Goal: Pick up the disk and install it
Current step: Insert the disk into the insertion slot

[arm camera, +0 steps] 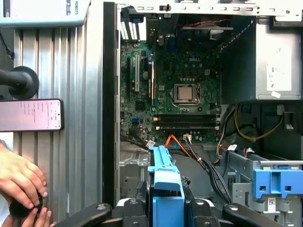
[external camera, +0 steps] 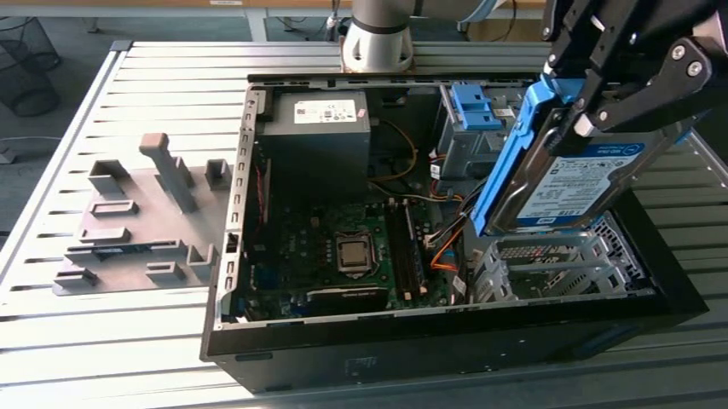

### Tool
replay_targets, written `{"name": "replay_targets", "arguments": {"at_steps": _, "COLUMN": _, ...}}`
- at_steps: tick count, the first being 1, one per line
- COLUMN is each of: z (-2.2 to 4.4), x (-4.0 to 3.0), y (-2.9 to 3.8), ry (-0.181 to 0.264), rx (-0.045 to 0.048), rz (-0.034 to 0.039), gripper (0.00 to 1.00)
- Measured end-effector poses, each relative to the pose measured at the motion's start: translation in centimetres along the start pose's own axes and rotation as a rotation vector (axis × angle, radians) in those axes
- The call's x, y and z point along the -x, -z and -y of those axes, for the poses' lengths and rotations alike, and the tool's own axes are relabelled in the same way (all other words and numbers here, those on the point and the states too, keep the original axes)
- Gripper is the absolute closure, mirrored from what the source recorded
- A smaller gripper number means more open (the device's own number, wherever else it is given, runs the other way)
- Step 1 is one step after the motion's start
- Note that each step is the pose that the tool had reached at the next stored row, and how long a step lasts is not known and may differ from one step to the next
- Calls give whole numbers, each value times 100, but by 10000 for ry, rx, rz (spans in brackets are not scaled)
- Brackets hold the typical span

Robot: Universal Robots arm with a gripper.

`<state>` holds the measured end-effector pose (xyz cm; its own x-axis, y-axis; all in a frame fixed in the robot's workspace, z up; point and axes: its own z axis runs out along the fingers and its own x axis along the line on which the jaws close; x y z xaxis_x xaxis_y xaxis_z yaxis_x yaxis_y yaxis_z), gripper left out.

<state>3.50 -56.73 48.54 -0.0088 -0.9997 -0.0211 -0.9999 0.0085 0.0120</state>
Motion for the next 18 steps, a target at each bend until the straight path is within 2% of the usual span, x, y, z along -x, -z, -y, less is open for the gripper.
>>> {"name": "replay_targets", "arguments": {"at_steps": 9, "z": 191, "x": -1, "y": -86, "ry": -2, "rx": 29, "rz": -3, "gripper": 63}}
{"name": "replay_targets", "arguments": {"at_steps": 13, "z": 226, "x": -4, "y": -127, "ry": -5, "rx": 29, "rz": -3, "gripper": 63}}
{"name": "replay_targets", "arguments": {"at_steps": 18, "z": 230, "x": -4, "y": -132, "ry": -17, "rx": 29, "rz": -4, "gripper": 63}}
